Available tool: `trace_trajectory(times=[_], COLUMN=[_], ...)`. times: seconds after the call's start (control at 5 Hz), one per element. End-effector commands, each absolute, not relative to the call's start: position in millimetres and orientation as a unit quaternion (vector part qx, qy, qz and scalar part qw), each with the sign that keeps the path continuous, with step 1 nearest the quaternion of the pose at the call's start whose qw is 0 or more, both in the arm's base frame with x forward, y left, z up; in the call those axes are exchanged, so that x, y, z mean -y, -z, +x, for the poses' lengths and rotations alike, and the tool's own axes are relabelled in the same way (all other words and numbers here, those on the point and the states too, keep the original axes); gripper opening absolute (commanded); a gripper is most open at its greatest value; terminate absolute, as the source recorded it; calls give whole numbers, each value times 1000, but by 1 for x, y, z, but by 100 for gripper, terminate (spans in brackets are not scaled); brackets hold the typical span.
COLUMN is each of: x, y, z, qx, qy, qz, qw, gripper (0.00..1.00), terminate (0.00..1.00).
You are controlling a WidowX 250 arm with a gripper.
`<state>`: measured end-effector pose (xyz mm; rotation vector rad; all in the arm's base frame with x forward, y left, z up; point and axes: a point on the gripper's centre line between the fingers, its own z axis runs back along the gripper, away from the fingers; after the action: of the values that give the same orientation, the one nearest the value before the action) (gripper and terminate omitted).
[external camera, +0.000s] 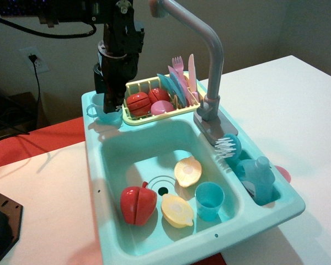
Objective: Put cup from counter to sink
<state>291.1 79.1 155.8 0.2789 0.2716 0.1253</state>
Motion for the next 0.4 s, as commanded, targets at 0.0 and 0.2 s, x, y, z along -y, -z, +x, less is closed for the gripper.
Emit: trace_trajectory(times=[0.0,0.2], x=[-79,-64], y=[-156,-154], z=[291,297], qx=[-135,-127], qy=[-62,-63], qz=[138,133], qw=[979,981], gripper=[100,100], terminate=[0,0])
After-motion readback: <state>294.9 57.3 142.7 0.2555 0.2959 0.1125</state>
